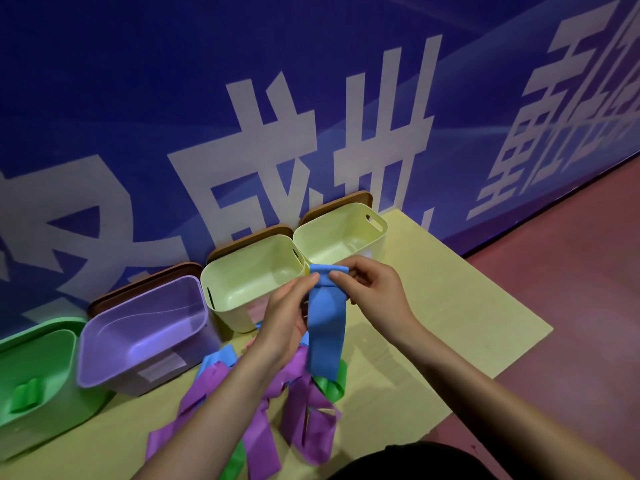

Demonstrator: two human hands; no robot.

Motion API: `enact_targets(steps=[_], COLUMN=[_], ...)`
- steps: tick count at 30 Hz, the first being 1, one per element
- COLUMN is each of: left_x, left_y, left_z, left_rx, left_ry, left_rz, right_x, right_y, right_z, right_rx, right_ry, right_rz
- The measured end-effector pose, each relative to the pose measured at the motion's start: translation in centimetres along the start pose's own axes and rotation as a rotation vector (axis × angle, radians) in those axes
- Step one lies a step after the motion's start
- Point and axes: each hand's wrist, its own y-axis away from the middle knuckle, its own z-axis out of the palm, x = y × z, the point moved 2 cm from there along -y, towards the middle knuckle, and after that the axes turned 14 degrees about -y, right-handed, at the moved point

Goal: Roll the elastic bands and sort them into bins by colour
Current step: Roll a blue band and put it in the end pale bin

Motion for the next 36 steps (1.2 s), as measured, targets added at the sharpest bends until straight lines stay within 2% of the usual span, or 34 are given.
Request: enact_targets(steps=[3, 5, 8, 12, 15, 18, 22, 25, 31, 36], left_x=[-0.4, -0.5, -0.3, 0.2, 0.4, 0.4, 0.5, 0.5, 0.4, 0.1], left_y=[0.1, 0.1, -0.1, -0.8, -1.4, -1.8, -1.9, -2.0, -1.7, -0.9], left_z=[-0.5, -0.6, -1.1, -1.8, -2.1, -2.4, -2.5, -2.5, -2.7, -2.6], left_rx=[-0.067, -0.104, -0.133, -0.127, -0.125, -0.145, -0.098, -0.051, -0.003, 0.028], left_ry=[-0.060, -0.055, 0.003, 0.039, 0.043, 0.062, -0.011, -0.091, -0.213, -0.289], left_rz=[-0.059, -0.090, -0.102, -0.058, -0.056, -0.050, 0.024, 0.095, 0.215, 0.315], right_x=[-0.1, -0.5, -1.0, -1.8, -2.1, -2.2, -1.4, -1.0, -0.7, -0.9], right_y=[0.0, 0.3, 0.2, -0.9, -1.6, -1.5, -0.9, -0.7, -0.4, -0.1], right_z=[-0.4, -0.5, -0.4, -0.2, 0.0, 0.0, 0.6, 1.4, 1.9, 2.0], right_rx=[-0.011, -0.100, -0.254, -0.398, -0.458, -0.476, -0.222, -0.098, -0.018, -0.067], right_ry=[0.188, 0.410, 0.634, 0.779, 0.804, 0.651, 0.387, 0.212, 0.200, 0.362], right_rz=[-0.180, -0.405, -0.648, -0.755, -0.689, -0.455, -0.076, 0.124, 0.125, 0.000])
